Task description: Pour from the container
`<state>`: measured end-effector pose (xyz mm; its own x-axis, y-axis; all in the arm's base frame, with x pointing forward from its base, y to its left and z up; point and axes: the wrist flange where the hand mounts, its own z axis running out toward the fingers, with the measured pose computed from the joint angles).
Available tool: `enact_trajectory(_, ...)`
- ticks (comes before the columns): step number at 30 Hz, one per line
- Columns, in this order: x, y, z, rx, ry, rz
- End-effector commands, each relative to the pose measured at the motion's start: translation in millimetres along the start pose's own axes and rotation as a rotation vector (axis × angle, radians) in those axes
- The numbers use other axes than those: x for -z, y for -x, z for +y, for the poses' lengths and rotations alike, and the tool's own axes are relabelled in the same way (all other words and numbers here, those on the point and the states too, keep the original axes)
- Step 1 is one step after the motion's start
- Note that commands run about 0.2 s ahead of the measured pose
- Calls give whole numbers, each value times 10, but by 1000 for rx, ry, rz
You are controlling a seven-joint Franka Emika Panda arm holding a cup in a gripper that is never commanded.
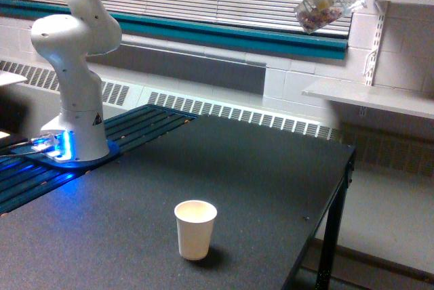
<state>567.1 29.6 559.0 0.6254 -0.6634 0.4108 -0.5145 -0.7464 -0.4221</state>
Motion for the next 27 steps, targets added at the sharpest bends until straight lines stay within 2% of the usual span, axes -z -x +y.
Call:
enact_trajectory(1,60,10,-32,5,-9,13)
enact_trajectory(13,-10,-50,192,-13,-11,12)
enact_trajectory(21,-81,-154,464,-5,44,59)
enact_trajectory(27,-243,-233,810,-27,81,54)
